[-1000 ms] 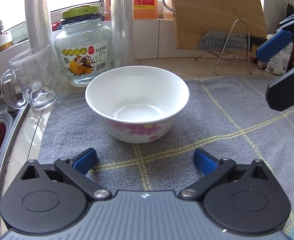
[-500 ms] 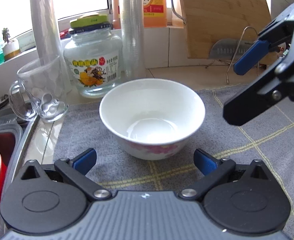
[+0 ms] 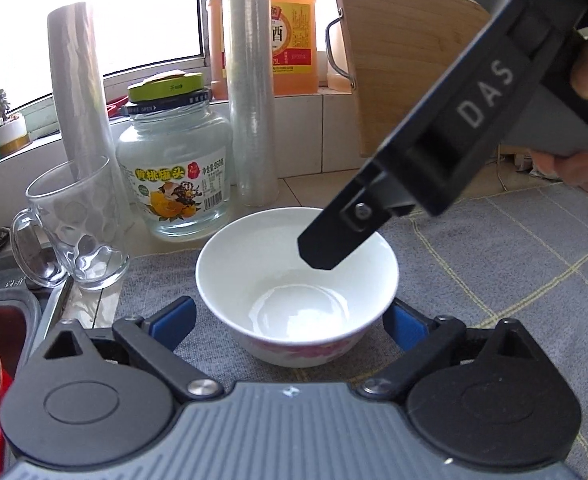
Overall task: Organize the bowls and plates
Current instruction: 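Hook the right tool onto the bowl rim while the left tool holds its base, then carry the pink-flowered bowl with both tools toward the white bowl stack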
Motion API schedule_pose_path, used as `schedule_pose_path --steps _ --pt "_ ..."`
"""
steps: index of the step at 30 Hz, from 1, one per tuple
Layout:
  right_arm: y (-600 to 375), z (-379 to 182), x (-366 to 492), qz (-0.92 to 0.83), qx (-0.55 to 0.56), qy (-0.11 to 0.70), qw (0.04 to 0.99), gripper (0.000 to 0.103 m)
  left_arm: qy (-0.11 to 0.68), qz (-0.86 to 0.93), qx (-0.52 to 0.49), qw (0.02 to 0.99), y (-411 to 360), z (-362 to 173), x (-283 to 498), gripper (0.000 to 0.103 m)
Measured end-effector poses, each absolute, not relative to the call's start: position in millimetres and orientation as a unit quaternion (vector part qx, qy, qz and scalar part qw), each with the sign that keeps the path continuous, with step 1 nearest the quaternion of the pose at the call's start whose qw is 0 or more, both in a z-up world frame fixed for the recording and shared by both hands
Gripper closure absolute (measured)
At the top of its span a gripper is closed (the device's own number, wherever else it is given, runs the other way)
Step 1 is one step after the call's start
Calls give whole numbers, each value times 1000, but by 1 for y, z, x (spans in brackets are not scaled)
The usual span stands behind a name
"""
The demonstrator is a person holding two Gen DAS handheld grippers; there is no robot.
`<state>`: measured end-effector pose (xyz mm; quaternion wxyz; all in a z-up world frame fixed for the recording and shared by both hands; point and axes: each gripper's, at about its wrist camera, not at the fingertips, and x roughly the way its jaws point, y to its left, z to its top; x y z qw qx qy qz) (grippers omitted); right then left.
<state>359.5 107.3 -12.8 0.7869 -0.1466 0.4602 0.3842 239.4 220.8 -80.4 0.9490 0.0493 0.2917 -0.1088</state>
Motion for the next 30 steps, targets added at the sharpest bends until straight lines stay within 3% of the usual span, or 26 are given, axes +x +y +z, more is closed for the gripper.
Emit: schedule_pose_path --steps 6,15,30 --pt "119 -22 372 392 -148 469 778 15 289 -122 45 948 222 -80 238 10" --pt "132 -31 381 408 -149 477 764 25 291 -124 40 948 223 -79 238 11" --pt "129 -34 386 416 -132 487 757 25 294 -131 49 946 223 -78 238 11"
